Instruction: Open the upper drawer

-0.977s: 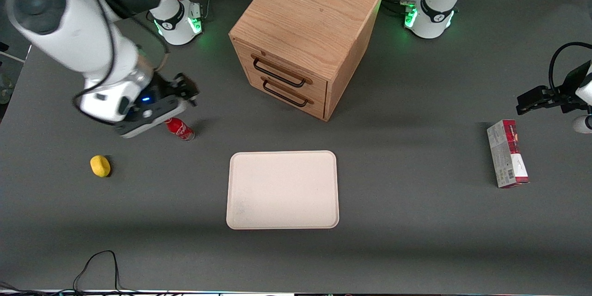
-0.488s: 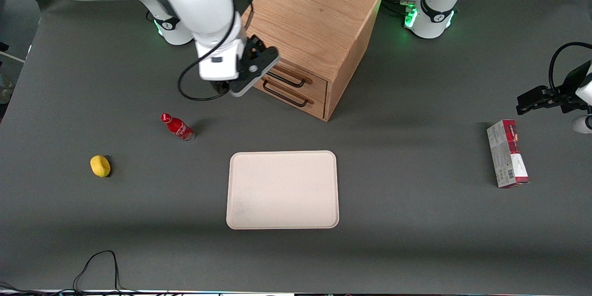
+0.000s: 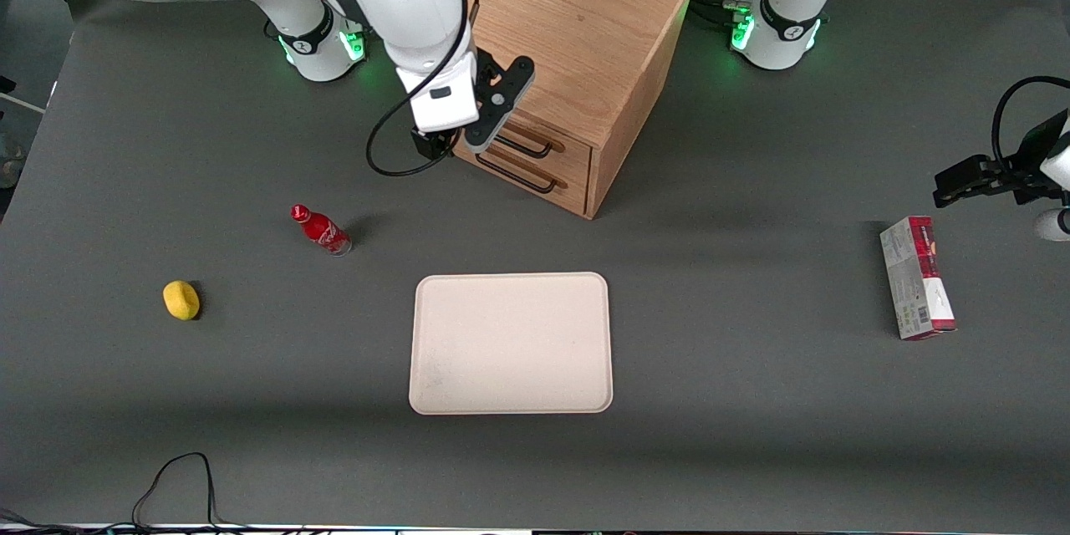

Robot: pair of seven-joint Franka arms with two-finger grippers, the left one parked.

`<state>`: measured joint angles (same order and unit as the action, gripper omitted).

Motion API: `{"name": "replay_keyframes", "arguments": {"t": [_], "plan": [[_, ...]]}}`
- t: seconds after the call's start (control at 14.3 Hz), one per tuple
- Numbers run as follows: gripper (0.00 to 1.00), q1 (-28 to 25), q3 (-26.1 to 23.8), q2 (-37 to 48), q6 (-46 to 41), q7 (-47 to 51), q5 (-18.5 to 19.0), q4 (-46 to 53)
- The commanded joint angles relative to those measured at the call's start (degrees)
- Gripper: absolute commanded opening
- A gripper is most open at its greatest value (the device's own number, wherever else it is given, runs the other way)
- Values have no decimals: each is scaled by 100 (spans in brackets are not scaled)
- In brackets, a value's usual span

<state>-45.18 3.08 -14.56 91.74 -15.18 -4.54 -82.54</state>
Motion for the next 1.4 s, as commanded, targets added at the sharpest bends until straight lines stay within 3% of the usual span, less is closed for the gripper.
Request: {"name": "replay_keyframes", "arguments": {"t": [0.0,0.42,0.63,1.33], "plan": [[100,-219,79,198,274,-143,-38,-350],[100,-202,132,216,310,-766,-126,-412],[100,-166,193,216,292,-899,-486,-421],[100,-175,228,252,1109,-829,-478,-1229]]}}
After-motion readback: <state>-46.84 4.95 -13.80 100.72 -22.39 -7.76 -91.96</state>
